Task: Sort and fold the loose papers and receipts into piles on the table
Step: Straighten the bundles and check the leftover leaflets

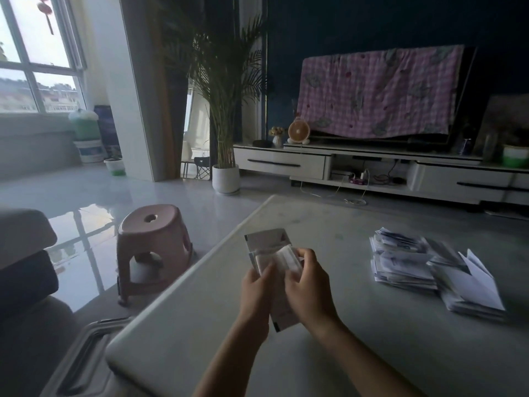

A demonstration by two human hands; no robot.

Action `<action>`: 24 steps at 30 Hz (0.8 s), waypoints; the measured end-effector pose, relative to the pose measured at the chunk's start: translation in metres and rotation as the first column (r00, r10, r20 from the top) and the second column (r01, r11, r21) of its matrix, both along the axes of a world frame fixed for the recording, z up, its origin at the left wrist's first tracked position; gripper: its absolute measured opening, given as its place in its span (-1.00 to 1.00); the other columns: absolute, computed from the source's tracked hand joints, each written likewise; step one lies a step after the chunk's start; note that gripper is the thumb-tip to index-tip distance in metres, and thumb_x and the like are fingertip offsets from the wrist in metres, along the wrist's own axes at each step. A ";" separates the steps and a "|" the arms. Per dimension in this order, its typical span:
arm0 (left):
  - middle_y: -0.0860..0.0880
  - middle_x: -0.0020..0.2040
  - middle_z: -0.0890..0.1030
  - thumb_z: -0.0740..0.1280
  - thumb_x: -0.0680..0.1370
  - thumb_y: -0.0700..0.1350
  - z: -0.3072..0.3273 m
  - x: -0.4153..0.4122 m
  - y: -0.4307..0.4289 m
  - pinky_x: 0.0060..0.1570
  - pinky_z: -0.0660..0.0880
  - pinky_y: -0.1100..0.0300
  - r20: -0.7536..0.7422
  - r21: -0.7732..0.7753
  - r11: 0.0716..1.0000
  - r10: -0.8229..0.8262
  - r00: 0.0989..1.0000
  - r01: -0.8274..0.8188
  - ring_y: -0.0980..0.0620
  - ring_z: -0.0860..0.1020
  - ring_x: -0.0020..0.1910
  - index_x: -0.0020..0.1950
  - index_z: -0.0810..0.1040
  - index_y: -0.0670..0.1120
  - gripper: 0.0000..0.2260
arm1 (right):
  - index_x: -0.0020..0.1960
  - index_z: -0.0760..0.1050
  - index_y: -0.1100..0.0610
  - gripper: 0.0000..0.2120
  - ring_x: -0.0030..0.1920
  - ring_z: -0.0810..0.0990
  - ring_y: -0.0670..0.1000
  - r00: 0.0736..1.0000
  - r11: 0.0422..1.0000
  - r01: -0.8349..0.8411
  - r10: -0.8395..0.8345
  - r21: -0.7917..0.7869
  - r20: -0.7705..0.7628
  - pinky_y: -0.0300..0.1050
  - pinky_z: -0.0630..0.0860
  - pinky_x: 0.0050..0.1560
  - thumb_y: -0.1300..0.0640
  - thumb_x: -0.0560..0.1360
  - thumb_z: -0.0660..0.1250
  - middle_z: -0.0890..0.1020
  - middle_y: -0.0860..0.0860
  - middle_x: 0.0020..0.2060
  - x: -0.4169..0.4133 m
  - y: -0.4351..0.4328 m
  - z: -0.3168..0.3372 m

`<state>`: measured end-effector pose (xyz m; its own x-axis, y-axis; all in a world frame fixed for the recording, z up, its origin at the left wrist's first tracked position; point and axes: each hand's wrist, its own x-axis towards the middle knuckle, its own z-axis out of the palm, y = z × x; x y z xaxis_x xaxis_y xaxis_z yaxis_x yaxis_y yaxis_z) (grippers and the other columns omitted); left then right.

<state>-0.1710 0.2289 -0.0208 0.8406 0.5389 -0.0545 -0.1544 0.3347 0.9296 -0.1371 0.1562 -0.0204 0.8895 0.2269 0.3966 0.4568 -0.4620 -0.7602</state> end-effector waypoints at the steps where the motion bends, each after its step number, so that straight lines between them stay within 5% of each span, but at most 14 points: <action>1: -0.13 -0.21 0.61 0.22 0.57 -0.20 -0.003 0.000 -0.001 -0.24 0.52 0.14 -0.009 0.034 0.999 0.017 1.000 -0.017 -0.03 0.57 -0.25 -0.13 0.54 -0.11 -0.86 | 0.29 0.34 0.16 -0.62 0.23 0.45 0.08 0.998 0.997 0.053 -0.052 -0.057 0.020 -0.19 0.39 0.15 0.24 0.49 0.27 0.46 0.11 0.20 0.001 -0.001 -0.002; 3: -0.12 -0.21 0.61 0.23 0.57 -0.21 -0.007 0.002 -0.003 -0.26 0.56 0.17 -0.012 0.023 0.999 0.032 0.999 -0.032 0.00 0.59 -0.28 -0.11 0.53 -0.11 -0.89 | 0.39 0.24 0.15 -0.47 0.33 0.33 0.10 0.991 0.981 0.136 -0.132 -0.136 0.035 -0.08 0.26 0.29 0.15 0.47 0.31 0.35 0.11 0.31 0.007 -0.007 0.000; 5: -0.13 -0.19 0.63 0.26 0.56 -0.19 -0.007 0.002 -0.003 -0.18 0.58 0.11 0.006 -0.069 0.998 0.000 1.000 0.000 0.01 0.61 -0.28 -0.05 0.55 -0.15 -0.92 | 0.43 0.18 0.15 -0.38 0.34 0.34 0.09 0.982 0.997 0.068 -0.075 -0.047 -0.173 -0.08 0.30 0.28 0.04 0.47 0.36 0.34 0.12 0.35 0.015 -0.014 0.007; 7: -0.15 -0.16 0.64 0.29 0.54 -0.18 -0.008 0.005 -0.003 -0.09 0.58 0.03 0.015 -0.158 0.987 -0.030 0.999 0.032 -0.03 0.62 -0.24 0.00 0.54 -0.17 -0.91 | 0.31 0.34 0.18 -0.45 0.16 0.52 0.06 0.897 0.993 -0.063 0.100 0.100 -0.430 -0.18 0.45 0.04 -0.03 0.43 0.41 0.49 0.12 0.22 0.023 -0.023 0.014; 9: -0.18 -0.13 0.63 0.30 0.54 -0.18 -0.010 0.007 -0.006 -0.05 0.57 0.00 -0.021 -0.168 0.985 -0.030 0.999 0.026 -0.08 0.62 -0.19 -0.04 0.54 -0.16 -0.93 | 0.01 0.51 0.16 -0.70 -0.14 0.61 -0.02 0.833 0.974 -0.167 0.224 0.156 -0.506 -0.28 0.49 -0.25 -0.02 0.42 0.42 0.63 0.12 -0.01 0.027 -0.031 0.014; 12: -0.23 -0.08 0.63 0.32 0.52 -0.17 -0.016 0.006 -0.013 0.00 0.54 -0.03 -0.110 0.006 0.999 0.040 0.993 -0.040 -0.19 0.61 -0.06 -0.14 0.56 -0.12 -0.94 | -0.21 0.51 0.11 -0.79 -0.32 0.57 -0.08 0.812 0.967 -0.241 0.247 0.083 -0.529 -0.32 0.47 -0.42 -0.02 0.43 0.42 0.62 0.06 -0.25 0.034 -0.038 0.005; 14: -0.23 0.01 0.61 0.34 0.42 0.04 -0.023 0.001 -0.020 0.09 0.52 -0.06 -0.182 0.282 0.957 0.115 0.977 -0.061 -0.21 0.57 0.08 -0.03 0.57 -0.14 -0.72 | -0.19 0.52 0.17 -0.71 -0.30 0.56 -0.05 0.816 0.966 -0.254 0.185 -0.052 -0.548 -0.29 0.44 -0.38 -0.06 0.41 0.43 0.60 0.05 -0.27 0.039 -0.043 -0.006; 15: -0.24 0.14 0.55 0.34 0.41 0.11 -0.027 -0.002 -0.021 0.20 0.44 -0.03 -0.257 0.483 0.875 0.185 0.948 -0.040 -0.21 0.50 0.19 0.14 0.53 -0.18 -0.55 | -0.11 0.53 0.21 -0.66 -0.21 0.59 0.00 0.848 0.962 -0.228 0.122 -0.148 -0.515 -0.22 0.46 -0.28 -0.07 0.41 0.43 0.62 0.09 -0.19 0.040 -0.044 -0.012; 17: -0.20 0.22 0.46 0.40 0.45 -0.04 -0.038 -0.006 -0.018 0.22 0.33 0.03 -0.185 0.848 0.521 0.457 0.870 -0.094 -0.20 0.40 0.24 0.28 0.46 -0.17 -0.56 | 0.08 0.49 0.23 -0.58 0.01 0.58 0.11 0.913 0.938 -0.132 -0.011 -0.321 -0.408 -0.12 0.47 -0.07 -0.10 0.43 0.38 0.61 0.14 0.02 0.037 -0.045 -0.022; 18: -0.15 0.12 0.53 0.43 0.41 -0.14 -0.040 -0.009 -0.018 0.10 0.35 0.05 -0.023 0.930 0.329 0.496 0.868 -0.163 -0.17 0.44 0.13 0.14 0.56 -0.11 -0.70 | 0.13 0.46 0.21 -0.56 0.08 0.56 0.13 0.939 0.906 -0.087 -0.065 -0.415 -0.339 -0.11 0.46 -0.03 -0.13 0.45 0.34 0.58 0.14 0.09 0.033 -0.046 -0.025; 20: 0.02 -0.18 0.61 0.39 0.34 -0.13 -0.044 -0.015 -0.021 -0.13 0.33 0.19 0.169 0.968 0.103 0.409 0.897 -0.229 -0.02 0.49 -0.12 -0.25 0.63 0.01 -0.95 | 0.18 0.40 0.17 -0.53 0.16 0.51 0.13 0.979 0.822 0.017 -0.129 -0.569 -0.157 -0.10 0.42 0.02 -0.18 0.49 0.25 0.53 0.12 0.17 0.025 -0.047 -0.029; 22: 0.13 -0.33 0.60 0.30 0.29 -0.05 -0.052 -0.016 -0.023 -0.27 0.39 0.22 0.115 0.989 0.044 0.339 0.934 -0.138 0.04 0.53 -0.28 -0.41 0.59 0.04 -0.90 | 0.19 0.40 0.17 -0.50 0.15 0.49 0.14 0.986 0.729 0.157 -0.148 -0.667 0.070 -0.06 0.42 0.05 -0.19 0.46 0.29 0.50 0.14 0.15 0.016 -0.047 -0.029; 24: 0.14 -0.35 0.61 0.37 0.25 -0.06 -0.058 -0.015 -0.024 -0.40 0.44 0.19 0.017 0.999 0.042 0.319 0.948 -0.032 0.05 0.56 -0.35 -0.42 0.59 0.05 -0.95 | 0.06 0.52 0.18 -0.44 -0.09 0.58 0.16 0.965 0.724 0.225 -0.074 -0.652 0.251 -0.04 0.52 -0.15 -0.13 0.21 0.54 0.56 0.16 -0.06 0.017 -0.046 -0.029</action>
